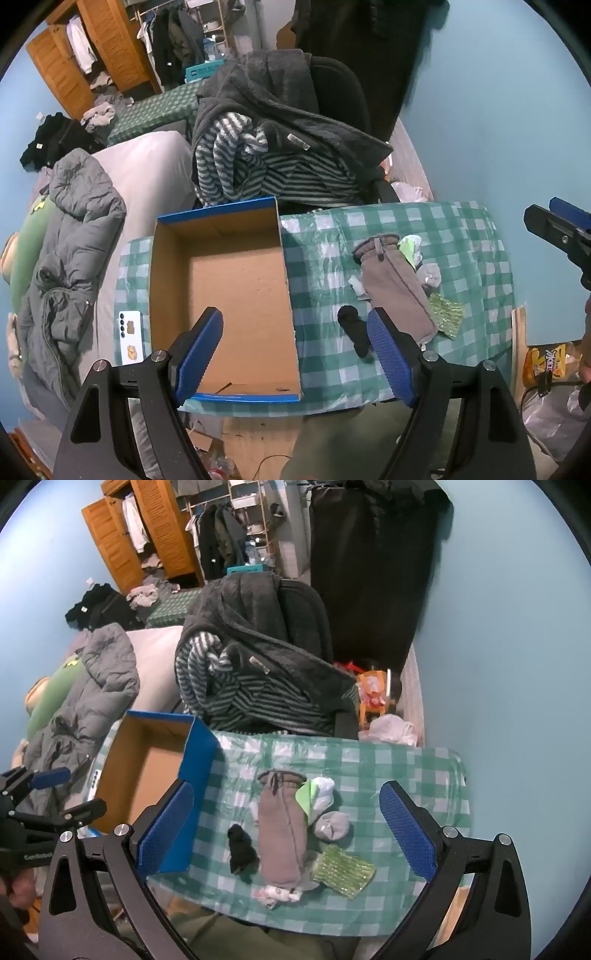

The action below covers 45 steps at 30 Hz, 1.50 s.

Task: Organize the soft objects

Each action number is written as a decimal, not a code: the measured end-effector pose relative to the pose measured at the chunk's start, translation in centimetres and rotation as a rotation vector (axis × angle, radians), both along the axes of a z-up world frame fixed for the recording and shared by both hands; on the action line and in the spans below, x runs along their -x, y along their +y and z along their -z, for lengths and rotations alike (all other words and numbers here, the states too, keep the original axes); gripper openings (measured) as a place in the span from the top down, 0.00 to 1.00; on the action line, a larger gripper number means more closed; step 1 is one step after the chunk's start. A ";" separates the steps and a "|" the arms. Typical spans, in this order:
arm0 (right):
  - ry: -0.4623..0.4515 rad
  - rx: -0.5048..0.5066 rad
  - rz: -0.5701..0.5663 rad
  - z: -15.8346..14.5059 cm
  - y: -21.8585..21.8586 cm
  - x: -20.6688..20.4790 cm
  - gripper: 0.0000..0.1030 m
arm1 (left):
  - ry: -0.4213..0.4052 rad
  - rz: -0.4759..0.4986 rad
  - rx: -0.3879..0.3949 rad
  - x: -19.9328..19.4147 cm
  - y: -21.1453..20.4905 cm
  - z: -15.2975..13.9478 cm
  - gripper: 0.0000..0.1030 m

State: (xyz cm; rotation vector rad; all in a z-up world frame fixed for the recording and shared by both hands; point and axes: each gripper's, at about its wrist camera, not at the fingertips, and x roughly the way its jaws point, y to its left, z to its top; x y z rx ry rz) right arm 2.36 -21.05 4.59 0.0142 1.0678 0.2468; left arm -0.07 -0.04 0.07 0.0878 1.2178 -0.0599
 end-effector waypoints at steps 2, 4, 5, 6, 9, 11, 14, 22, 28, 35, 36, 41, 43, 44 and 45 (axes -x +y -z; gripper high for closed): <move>0.005 -0.003 0.000 0.1 0.0 -0.1 0.03 | 0.006 -0.008 0.007 0.0 0.1 0.0 0.21; 0.004 -0.010 -0.001 0.1 -0.1 -0.1 0.03 | 0.011 -0.010 0.007 -0.4 0.1 -0.2 0.21; 0.005 -0.010 -0.001 0.1 -0.1 -0.1 0.03 | 0.009 -0.010 0.001 -0.4 0.0 -0.2 0.21; 0.005 -0.011 -0.001 0.1 -0.1 -0.1 0.03 | 0.004 -0.009 -0.008 -0.2 -0.2 -0.1 0.21; 0.006 -0.008 -0.001 0.2 -0.1 -0.1 0.03 | 0.003 -0.009 -0.009 -0.1 -0.4 -0.1 0.21; 0.006 -0.009 -0.001 0.2 -0.1 -0.2 0.03 | 0.005 -0.014 -0.008 -0.3 -0.2 -0.1 0.21; 0.006 -0.008 0.000 0.2 -0.2 -0.2 0.03 | 0.001 -0.012 -0.014 -0.4 -0.5 0.1 0.21; 0.009 -0.010 -0.001 0.3 -0.3 -0.3 0.03 | 0.001 -0.011 -0.009 -0.1 -0.6 0.2 0.21; 0.011 -0.011 0.000 0.3 -0.4 -0.4 0.03 | 0.002 -0.013 -0.011 0.0 -0.8 0.3 0.21; 0.013 -0.012 0.002 0.3 -0.4 -0.3 0.03 | 0.007 -0.012 -0.011 0.2 -0.8 0.4 0.21; 0.013 -0.013 0.002 0.3 -0.4 -0.3 0.03 | 0.008 -0.011 -0.011 0.2 -0.8 0.5 0.21; 0.013 -0.013 -0.001 0.4 -0.4 -0.3 0.03 | 0.013 -0.013 -0.010 0.5 -0.9 0.7 0.21; 0.012 -0.014 0.000 0.4 -0.4 -0.3 0.03 | 0.013 -0.014 -0.010 0.5 -0.9 0.7 0.21; 0.015 -0.014 0.000 0.4 -0.3 -0.3 0.03 | 0.015 -0.016 -0.008 0.6 -0.9 0.8 0.21; 0.015 -0.014 0.000 0.4 -0.3 -0.3 0.03 | 0.014 -0.016 -0.009 0.5 -0.9 0.8 0.21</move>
